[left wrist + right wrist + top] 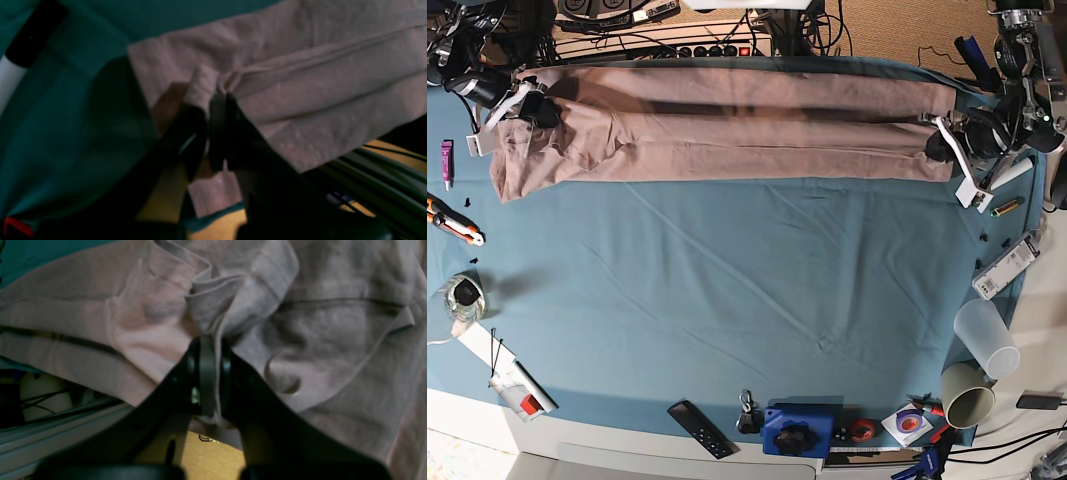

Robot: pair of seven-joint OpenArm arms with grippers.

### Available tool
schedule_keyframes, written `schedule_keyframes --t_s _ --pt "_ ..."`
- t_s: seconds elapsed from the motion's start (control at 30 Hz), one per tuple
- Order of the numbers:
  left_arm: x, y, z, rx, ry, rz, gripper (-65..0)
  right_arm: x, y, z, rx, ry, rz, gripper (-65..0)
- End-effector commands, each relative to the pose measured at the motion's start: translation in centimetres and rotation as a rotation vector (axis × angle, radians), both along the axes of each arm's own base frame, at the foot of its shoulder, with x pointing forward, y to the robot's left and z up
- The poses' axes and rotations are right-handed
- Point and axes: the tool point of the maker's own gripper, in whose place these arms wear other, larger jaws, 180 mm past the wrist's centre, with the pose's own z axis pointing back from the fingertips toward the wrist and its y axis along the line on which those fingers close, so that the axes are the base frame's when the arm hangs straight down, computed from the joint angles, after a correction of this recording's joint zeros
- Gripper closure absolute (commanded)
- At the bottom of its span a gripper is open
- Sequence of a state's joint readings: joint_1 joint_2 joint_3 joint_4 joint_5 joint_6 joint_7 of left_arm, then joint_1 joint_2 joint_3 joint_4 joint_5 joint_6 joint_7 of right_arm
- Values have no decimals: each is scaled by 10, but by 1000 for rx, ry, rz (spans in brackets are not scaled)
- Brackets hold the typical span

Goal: Fold the T-shirt properly
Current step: 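Press the folded strip down and open both grippers, then grasp the strip end with the left gripper and carry it toward the right gripper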

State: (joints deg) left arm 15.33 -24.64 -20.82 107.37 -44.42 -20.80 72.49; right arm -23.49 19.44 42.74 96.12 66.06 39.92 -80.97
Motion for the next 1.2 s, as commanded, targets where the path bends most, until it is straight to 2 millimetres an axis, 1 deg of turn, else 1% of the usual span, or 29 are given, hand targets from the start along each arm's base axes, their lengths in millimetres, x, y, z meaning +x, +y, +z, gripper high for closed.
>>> schedule_keyframes --t_s 0.0,0.17,0.2,0.23,0.3,0.33,0.37,0.4,0.53,0.6,0.7,0.83,0.9,0.93,1.0,1.07,1.17 --pt "7 8 8 31 -32 1 0 6 -5 11 -20 -37 2 0" --pt "4 8 6 37 -26 -4 0 5 -7 9 -30 -29 2 0" --pt "4 8 6 37 -26 -4 -36 6 -6 10 -27 -32 2 0" --pt "4 8 6 37 -25 -4 -116 6 -5 10 -23 -34 4 -6" --pt "4 8 6 37 -25 -3 -274 7 -3 12 -7 -46 6 -96" --pt "3 9 6 37 -22 -3 -328 9 -2 14 2 -55 6 -131" --pt "2 9 5 37 -19 -2 -359 10 0 16 14 -65 7 -153" --pt "1 9 4 37 -15 1 -367 11 2 18 28 -78 9 -159" --pt "-8 13 -1 58 13 25 -367 16 6 25 63 -111 12 -159" --pt "-12 19 -4 89 29 44 -367 17 6 26 62 -116 12 -159" --pt "-13 27 -8 118 28 105 -367 18 6 27 61 -119 12 -159" --pt "-20 26 -14 108 69 119 -367 18 5 26 59 -117 12 -159" --pt "-21 16 -15 52 74 122 -364 18 5 26 59 -117 12 -159" --pt "-22 6 -14 6 70 106 -363 18 6 26 60 -117 11 -159" --pt "-22 -10 -14 -66 66 90 -340 18 6 26 60 -117 11 -159" --pt "-23 -17 -17 -94 73 102 -304 18 5 26 59 -117 12 -159" --pt "-26 -19 -24 -110 89 122 -270 18 5 26 59 -117 12 -159"
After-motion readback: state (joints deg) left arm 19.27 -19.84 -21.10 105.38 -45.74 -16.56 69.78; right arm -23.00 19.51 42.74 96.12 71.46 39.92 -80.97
